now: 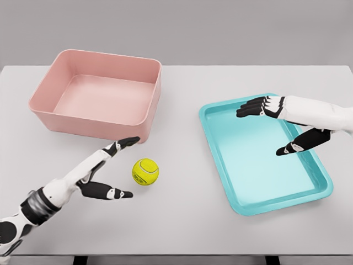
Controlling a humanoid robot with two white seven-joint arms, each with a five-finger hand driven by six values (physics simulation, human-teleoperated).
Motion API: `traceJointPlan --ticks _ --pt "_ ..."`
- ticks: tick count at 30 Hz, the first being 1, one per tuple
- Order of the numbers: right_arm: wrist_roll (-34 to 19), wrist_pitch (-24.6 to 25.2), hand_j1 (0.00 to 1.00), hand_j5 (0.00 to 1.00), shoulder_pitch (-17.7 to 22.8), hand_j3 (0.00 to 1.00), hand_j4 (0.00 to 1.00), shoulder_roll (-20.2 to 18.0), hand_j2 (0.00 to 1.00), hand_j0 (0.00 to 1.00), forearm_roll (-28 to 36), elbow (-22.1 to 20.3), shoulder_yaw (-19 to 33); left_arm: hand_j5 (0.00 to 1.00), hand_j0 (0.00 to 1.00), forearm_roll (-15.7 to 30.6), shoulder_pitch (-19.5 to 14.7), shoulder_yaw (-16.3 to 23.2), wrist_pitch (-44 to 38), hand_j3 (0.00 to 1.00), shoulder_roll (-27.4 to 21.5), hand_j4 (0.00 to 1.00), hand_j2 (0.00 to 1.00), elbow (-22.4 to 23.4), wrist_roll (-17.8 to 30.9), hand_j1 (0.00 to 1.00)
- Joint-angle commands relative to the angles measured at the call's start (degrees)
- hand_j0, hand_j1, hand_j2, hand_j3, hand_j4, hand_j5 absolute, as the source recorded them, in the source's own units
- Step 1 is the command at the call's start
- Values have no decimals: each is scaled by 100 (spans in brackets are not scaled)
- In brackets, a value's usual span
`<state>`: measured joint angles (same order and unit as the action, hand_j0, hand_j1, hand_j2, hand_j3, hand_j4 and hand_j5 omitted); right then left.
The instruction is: Put the tennis from the blue tray into the pink basket with both arms
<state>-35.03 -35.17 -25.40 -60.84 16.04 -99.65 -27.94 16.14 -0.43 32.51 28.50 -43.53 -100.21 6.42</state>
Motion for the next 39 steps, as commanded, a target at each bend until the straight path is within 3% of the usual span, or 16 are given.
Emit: traceJointPlan --ticks 1,9,12,14,16,20,28,39 --pt "3 17 100 100 0 100 100 -6 100 100 48 -37 -1 100 100 47 -35 150 -248 100 47 100 100 37 -1 100" --pt "3 17 100 100 -70 100 100 2 100 100 49 25 -1 100 100 38 -115 317 -257 100 55 100 100 81 -18 100" --pt "3 89 100 100 -255 100 100 169 100 100 49 402 -9 100 100 3 -159 317 -301 100 179 100 100 151 -18 100" --pt "3 133 100 100 -457 100 100 363 100 100 49 1026 -18 100 100 -6 -176 326 -301 100 196 100 100 168 -10 100" --pt "3 150 100 100 -589 100 100 433 100 100 31 1255 -45 100 100 -23 -185 326 -301 100 275 100 100 221 -10 100" --pt "3 326 100 100 -738 100 100 793 100 100 -39 1255 -80 100 100 -32 -282 440 -406 100 372 100 100 318 -10 100" --pt "3 564 100 100 -756 100 100 1048 100 100 -57 1202 -194 100 100 -32 -484 625 -503 100 504 100 100 608 -10 100" --pt "3 608 100 100 -756 100 100 1066 100 100 -66 1158 -299 97 97 -225 -528 634 -573 97 688 97 97 845 -1 97"
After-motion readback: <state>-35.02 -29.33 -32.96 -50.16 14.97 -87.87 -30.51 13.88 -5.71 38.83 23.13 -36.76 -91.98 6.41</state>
